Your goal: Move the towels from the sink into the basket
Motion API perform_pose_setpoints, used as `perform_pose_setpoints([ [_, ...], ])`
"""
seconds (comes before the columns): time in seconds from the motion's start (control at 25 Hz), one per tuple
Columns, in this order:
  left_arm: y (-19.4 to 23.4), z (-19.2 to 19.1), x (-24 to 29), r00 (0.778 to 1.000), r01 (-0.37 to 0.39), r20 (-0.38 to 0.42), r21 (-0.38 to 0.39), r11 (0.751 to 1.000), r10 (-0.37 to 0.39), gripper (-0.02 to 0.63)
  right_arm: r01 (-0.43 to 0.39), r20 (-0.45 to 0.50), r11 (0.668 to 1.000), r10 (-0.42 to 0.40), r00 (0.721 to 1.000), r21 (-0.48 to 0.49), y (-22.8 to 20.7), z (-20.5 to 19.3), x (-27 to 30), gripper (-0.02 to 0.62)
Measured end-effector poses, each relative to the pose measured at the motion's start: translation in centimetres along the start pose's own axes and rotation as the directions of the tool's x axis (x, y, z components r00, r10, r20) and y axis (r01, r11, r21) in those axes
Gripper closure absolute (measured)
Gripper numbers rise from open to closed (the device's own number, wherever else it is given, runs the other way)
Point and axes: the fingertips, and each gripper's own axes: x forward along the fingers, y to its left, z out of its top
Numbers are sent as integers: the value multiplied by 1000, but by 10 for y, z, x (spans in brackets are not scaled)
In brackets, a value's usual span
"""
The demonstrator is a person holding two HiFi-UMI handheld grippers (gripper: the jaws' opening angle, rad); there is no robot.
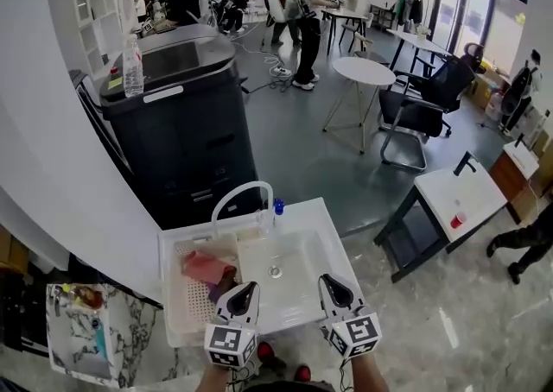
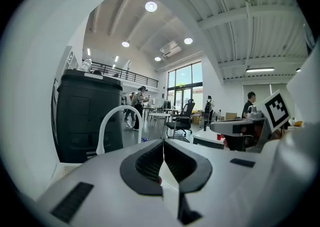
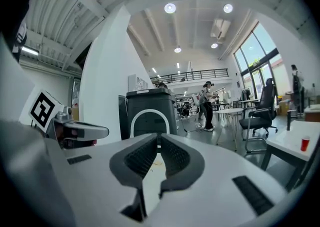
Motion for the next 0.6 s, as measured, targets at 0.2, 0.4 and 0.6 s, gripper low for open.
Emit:
perform_pose_setpoints([
  [0.2,-38,-11,-20,1000,2,-20,2,1000,-2,597,5,-9,1000,-5,1000,4,-7,-5,-47,551],
  [0.4,-67,-17,-37,1000,-7,-23,9,1000,7,597,8,-9,1000,-8,1000,14,-12,-14,-86,551],
  [0.6,-89,-21,-52,999,-22,-24,10,1000,22,597,-9,-29,1000,10,1000,22,-9,-26,-115,551],
])
